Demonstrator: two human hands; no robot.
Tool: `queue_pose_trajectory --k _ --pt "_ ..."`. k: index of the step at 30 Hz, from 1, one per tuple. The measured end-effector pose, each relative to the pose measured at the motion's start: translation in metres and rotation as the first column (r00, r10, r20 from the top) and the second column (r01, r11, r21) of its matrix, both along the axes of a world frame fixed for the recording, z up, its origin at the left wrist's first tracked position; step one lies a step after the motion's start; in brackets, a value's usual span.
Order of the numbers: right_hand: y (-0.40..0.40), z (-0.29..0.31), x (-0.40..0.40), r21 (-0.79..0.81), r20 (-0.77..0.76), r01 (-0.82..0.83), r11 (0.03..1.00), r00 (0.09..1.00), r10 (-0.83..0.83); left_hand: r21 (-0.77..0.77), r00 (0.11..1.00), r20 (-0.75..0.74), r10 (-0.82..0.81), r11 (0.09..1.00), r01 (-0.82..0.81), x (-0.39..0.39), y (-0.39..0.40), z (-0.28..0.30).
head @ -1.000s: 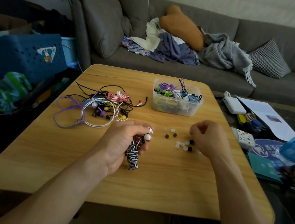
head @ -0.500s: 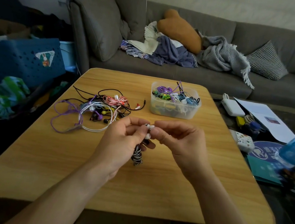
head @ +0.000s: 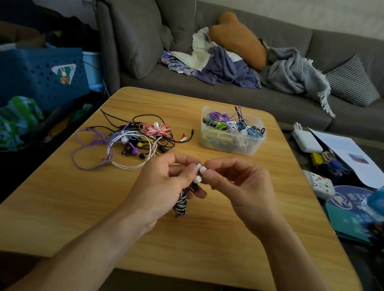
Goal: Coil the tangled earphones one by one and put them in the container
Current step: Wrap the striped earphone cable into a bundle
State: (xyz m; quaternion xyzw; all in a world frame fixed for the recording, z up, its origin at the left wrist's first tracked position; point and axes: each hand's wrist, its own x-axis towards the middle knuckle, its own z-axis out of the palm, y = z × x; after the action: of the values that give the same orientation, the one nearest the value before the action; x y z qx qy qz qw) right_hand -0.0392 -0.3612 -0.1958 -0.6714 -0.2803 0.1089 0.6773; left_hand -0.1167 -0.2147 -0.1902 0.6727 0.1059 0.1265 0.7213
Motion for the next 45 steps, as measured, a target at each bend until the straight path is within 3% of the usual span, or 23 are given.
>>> queue_pose_trajectory --k 6,18,25,29,36,38,41,45 --pt "-0.006 0.002 0.002 -0.039 0.025 -0.078 0.996 0.997 0.079 0.105 0.999 -0.021 -0.030 0.994 0.032 -0.001 0.002 0.001" --pt "-0.008 0.002 0.003 -0.018 -0.014 -0.128 0.992 0.992 0.128 0.132 0.998 -0.054 -0.032 0.990 0.039 -0.001 0.000 0.000" --pt "-0.003 0.000 0.001 -0.054 0.044 -0.088 0.995 0.995 0.090 0.125 0.995 -0.098 0.000 0.992 0.012 -0.003 -0.003 0.000" --pt "-0.002 -0.001 0.000 -0.065 0.071 -0.077 0.995 0.994 0.082 0.241 0.996 -0.062 0.057 0.970 -0.041 -0.003 -0.004 -0.001" --pt "0.000 -0.006 0.000 0.016 0.042 -0.096 0.995 0.995 0.095 0.501 0.980 0.112 0.165 0.842 -0.199 -0.004 -0.012 -0.011" --pt "0.000 -0.007 0.001 0.027 0.017 -0.117 0.993 0.993 0.116 0.461 0.984 0.074 0.162 0.870 -0.178 -0.004 -0.011 -0.011" --pt "-0.001 -0.009 0.004 0.012 -0.006 -0.160 0.987 0.987 0.161 0.252 0.993 -0.070 0.101 0.965 -0.080 -0.005 -0.008 -0.005" --pt "-0.002 -0.010 0.006 -0.039 0.015 -0.191 0.981 0.981 0.192 0.058 0.985 -0.169 0.020 0.998 -0.010 -0.007 -0.004 0.000"
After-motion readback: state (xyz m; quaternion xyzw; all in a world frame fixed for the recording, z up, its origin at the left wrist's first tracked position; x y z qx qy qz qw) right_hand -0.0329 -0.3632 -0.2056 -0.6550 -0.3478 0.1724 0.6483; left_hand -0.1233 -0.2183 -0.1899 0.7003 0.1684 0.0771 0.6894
